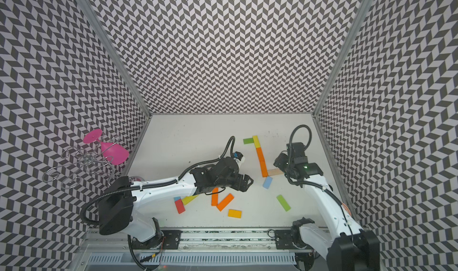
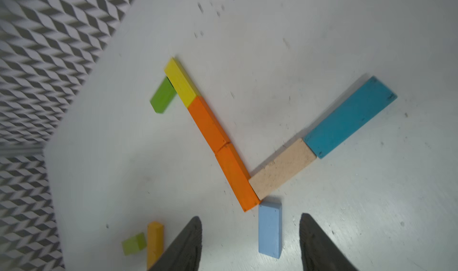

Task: Assemble a giraffe with building blocks
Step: Pick up the building block from the center of the board.

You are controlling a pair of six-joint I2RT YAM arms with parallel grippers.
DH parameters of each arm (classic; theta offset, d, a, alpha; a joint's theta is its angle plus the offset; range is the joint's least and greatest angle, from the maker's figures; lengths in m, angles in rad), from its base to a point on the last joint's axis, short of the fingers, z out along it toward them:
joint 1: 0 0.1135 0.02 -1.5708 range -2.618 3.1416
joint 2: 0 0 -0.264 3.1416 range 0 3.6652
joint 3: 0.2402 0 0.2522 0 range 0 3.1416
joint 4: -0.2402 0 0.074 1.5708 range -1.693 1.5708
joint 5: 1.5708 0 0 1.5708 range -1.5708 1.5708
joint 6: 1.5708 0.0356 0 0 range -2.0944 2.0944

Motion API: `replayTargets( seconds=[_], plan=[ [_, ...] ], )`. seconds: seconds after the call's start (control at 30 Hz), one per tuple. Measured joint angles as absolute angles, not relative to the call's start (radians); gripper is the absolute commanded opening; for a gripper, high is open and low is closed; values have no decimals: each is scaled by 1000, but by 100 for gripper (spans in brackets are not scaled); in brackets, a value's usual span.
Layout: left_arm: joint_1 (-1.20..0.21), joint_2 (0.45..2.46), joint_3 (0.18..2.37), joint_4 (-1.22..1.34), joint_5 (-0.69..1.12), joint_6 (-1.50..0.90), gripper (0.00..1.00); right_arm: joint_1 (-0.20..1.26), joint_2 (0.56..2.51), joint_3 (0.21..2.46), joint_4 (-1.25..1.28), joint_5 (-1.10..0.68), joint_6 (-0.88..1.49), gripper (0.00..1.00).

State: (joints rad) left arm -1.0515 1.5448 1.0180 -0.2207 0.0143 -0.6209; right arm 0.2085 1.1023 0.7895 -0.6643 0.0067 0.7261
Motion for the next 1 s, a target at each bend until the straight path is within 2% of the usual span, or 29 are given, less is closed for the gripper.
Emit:
replayTargets(
  seconds=[0.4,0.43,0.47,1.0],
  plan=[
    [-969,1414,870,-201,36,-614,87,314,1130,641,-822,109,771,70],
    [-963,1414,865,-199,41,-611,87,318,1129,635,-829,110,772,98],
    [-956,1414,860,-198,46,-607,87,323,1127,625,-837,110,776,100],
    [-923,1414,833,-154,97,-589,87,398,1182,590,-856,74,816,100]
  ],
)
